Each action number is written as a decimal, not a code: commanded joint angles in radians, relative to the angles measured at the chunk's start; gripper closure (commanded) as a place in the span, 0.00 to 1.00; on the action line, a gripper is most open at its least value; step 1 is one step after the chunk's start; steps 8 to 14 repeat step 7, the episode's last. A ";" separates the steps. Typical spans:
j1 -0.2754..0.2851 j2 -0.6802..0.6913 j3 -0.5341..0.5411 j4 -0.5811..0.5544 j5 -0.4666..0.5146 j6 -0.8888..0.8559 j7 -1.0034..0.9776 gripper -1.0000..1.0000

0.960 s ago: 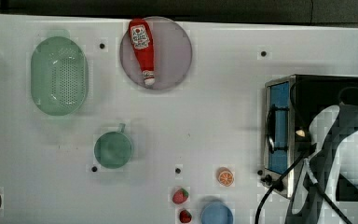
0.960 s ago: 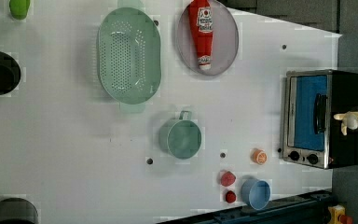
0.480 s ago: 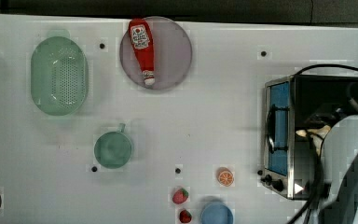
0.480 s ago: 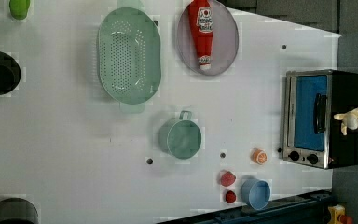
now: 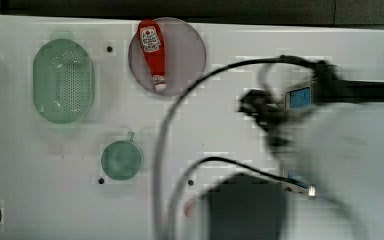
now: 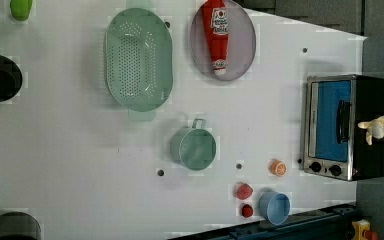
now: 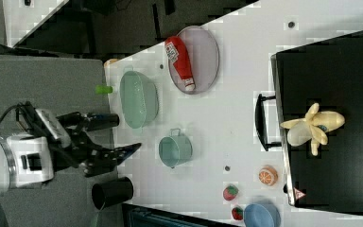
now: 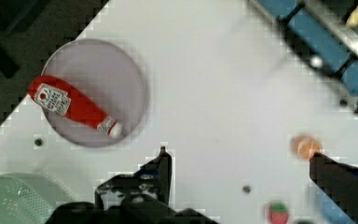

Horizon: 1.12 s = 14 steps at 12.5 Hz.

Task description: Pick banana from table and place on oven.

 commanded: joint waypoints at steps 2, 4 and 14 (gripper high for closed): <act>0.024 0.029 0.094 -0.059 -0.005 -0.002 0.393 0.00; 0.024 0.022 0.111 -0.059 -0.057 -0.002 0.393 0.00; 0.024 0.019 0.126 -0.058 -0.134 -0.002 0.393 0.00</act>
